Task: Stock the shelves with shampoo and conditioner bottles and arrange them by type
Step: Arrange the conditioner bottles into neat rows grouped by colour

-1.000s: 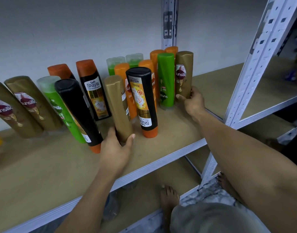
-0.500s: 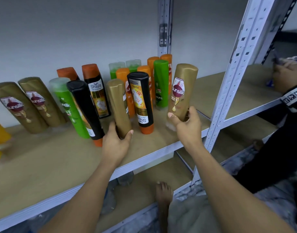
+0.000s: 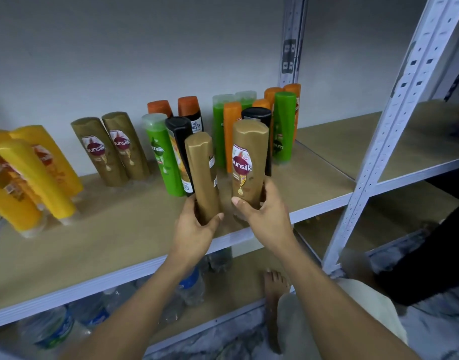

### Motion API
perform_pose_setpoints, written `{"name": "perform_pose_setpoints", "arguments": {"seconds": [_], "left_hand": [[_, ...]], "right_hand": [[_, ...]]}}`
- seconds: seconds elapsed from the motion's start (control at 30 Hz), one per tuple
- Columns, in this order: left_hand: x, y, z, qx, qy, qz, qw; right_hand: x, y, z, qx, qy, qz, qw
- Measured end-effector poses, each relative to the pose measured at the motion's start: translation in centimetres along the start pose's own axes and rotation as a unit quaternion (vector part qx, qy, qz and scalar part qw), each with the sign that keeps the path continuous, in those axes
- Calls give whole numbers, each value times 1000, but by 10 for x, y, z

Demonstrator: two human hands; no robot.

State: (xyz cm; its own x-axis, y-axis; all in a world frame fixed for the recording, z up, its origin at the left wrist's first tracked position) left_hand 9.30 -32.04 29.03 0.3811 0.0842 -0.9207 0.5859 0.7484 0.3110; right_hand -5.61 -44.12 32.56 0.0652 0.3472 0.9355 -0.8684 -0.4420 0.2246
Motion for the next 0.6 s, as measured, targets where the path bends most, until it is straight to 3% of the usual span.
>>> {"name": "perform_pose_setpoints", "arguments": {"seconds": [0.6], "left_hand": [[9,19,-3,4,-8,5,1000]], "right_hand": [[-23,-51,45,11,-5,-74,997]]}}
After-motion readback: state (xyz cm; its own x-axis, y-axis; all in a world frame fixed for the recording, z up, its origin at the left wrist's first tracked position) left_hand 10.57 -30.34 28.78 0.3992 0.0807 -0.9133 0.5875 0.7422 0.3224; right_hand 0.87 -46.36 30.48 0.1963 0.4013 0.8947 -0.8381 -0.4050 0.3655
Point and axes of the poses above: each hand's wrist, its own z-axis towards the middle knuckle, its own y-axis out of the back of the hand, x = y × z, the point moved 7 cm from there along z, towards the middle knuckle, and after that the axes turned 2 degrees about -y, right-handed, at the moved point
